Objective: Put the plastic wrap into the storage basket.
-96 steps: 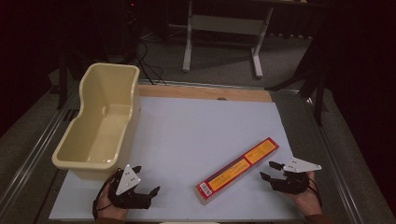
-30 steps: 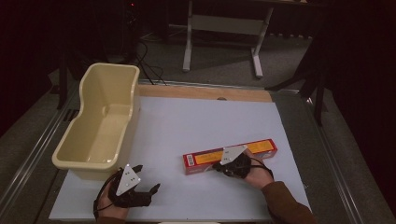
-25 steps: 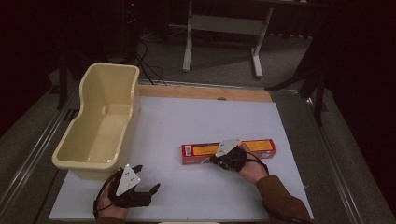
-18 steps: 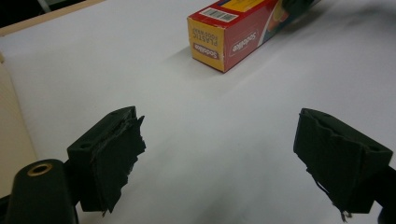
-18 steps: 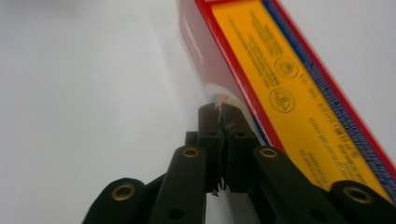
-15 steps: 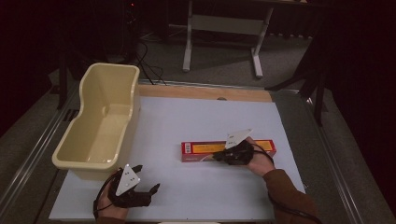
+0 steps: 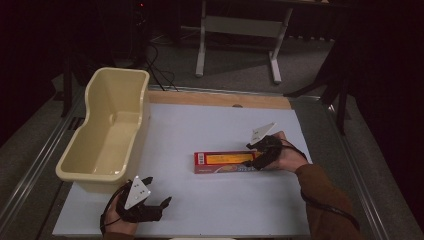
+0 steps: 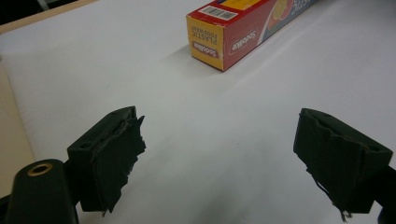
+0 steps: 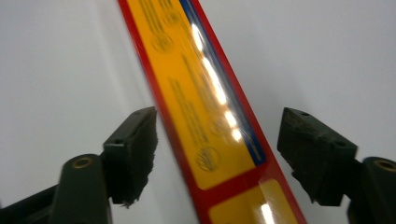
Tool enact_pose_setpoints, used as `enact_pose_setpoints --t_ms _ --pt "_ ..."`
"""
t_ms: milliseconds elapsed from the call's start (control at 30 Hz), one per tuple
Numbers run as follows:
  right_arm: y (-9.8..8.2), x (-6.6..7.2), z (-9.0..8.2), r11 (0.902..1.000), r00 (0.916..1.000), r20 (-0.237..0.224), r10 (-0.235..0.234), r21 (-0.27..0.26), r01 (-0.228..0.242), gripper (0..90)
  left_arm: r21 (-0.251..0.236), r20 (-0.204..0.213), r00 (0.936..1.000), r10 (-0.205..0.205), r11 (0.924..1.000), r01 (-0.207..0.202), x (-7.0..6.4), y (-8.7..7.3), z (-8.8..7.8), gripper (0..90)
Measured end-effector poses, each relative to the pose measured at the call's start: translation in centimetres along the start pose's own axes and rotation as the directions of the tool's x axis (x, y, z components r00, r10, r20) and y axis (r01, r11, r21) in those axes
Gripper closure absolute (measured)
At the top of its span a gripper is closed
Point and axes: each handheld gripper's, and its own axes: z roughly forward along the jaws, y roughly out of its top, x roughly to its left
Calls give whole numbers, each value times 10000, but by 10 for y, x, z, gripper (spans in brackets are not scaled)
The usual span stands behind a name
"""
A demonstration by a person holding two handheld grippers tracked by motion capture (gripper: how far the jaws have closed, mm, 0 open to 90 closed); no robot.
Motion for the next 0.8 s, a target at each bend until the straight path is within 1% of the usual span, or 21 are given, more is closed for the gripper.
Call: enact_pose_setpoints --t_ms 33,67,100,167,267,400,467,500,567,600,633,667,700,767,800 --pt "1 -2 3 9997 10000 35 -66 231 65 236 7 -2 10000 7 10000 -7 0 0 0 147" --pt "3 -3 5 9988 9999 -17 -126 470 127 233 13 -9 10000 8 10000 -8 0 0 0 147" --pt "5 -3 8 9965 9994 -65 -329 762 333 224 9 -14 10000 0 10000 0 0 0 0 147" --pt "9 -2 12 9886 9972 -157 -730 1309 745 217 -11 -5 10000 -15 10000 15 0 0 0 147" --pt "16 -3 16 9753 9937 -278 -1084 1905 1117 219 19 -6 10000 -16 10000 16 0 0 0 147" --pt "20 -5 24 9591 9911 -496 -1237 2505 1323 212 22 -5 10000 -7 10000 7 0 0 -1 147" --pt "20 -5 30 9537 9897 -508 -1337 2649 1424 199 0 -10 10000 -37 10000 37 1 -1 -1 147" --pt "19 -5 32 9519 9904 -586 -1253 2743 1366 209 4 -6 10000 -39 10000 39 1 -1 -1 147" --pt "19 -5 37 9445 9895 -670 -1283 2960 1425 221 33 -5 10000 -18 10000 18 0 -1 -1 147" --pt "19 -4 39 9394 9888 -720 -1308 3096 1469 245 39 0 10000 -8 10000 8 0 -1 -1 147" --pt "19 -3 41 9320 9866 -768 -1437 3246 1611 264 36 5 10000 -7 10000 7 0 -1 -1 147" --pt "19 -2 44 9235 9848 -755 -1562 3425 1727 264 30 4 10000 -15 10000 15 0 0 -1 147" --pt "20 -1 45 9177 9845 -719 -1602 3564 1753 268 33 -1 10000 -21 10000 21 0 0 -1 147" --pt "22 0 45 9125 9866 -717 -1465 3752 1628 284 28 0 10000 -16 10000 16 0 0 -1 147" --pt "23 0 44 9130 9888 -696 -1319 3801 1485 298 20 -2 10000 -19 10000 19 0 0 -1 147"
